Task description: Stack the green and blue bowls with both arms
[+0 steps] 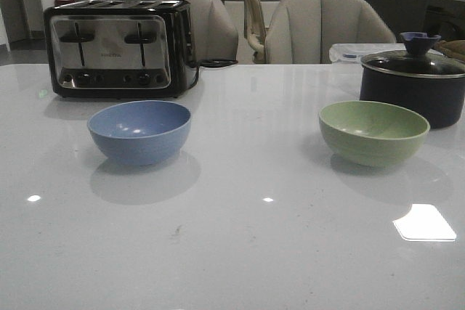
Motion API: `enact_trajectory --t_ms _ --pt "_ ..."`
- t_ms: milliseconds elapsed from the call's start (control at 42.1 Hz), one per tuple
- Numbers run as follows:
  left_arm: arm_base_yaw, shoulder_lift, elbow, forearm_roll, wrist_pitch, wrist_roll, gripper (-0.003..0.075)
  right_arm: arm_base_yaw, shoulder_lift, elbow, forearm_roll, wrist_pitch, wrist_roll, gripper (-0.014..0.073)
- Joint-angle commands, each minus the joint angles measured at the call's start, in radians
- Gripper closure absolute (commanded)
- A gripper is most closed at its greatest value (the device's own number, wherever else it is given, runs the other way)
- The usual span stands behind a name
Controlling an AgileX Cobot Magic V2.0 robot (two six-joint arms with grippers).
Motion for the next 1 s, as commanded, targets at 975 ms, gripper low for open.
enact_trajectory --t_ms 975 --pt "0.003 0.502 -0.502 -0.025 0.530 -0.005 0.0615 0.000 0.723 -0.410 0.001 0.308 -0.008 0.0494"
